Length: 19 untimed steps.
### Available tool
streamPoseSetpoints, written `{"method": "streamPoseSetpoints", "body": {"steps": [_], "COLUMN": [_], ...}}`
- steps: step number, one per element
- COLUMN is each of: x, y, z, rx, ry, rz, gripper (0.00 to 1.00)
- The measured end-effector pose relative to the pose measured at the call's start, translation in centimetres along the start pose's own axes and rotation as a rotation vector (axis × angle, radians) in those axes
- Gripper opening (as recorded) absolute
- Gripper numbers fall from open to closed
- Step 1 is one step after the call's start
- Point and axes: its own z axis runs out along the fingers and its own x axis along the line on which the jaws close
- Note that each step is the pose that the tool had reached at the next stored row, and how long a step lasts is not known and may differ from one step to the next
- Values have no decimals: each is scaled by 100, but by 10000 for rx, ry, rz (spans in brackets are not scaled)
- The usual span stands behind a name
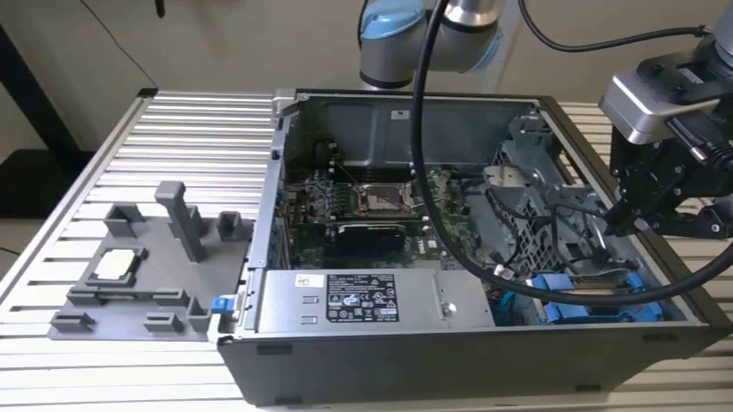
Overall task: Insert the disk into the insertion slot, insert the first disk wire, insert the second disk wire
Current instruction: 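Insert the first disk wire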
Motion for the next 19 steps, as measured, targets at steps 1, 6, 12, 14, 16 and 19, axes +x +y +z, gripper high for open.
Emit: {"method": "streamPoseSetpoints", "body": {"steps": [1, 6, 12, 14, 16, 19], "x": [0, 2, 16, 21, 24, 27], "y": [0, -16, -121, -156, -160, -160], "z": [0, 6, 27, 33, 45, 67], "rx": [0, -107, -642, -741, -740, -708], "ry": [0, 51, 204, 289, 349, 396], "rz": [0, 7, 51, 56, 188, 506], "gripper": [19, 19, 19, 19, 19, 19]}}
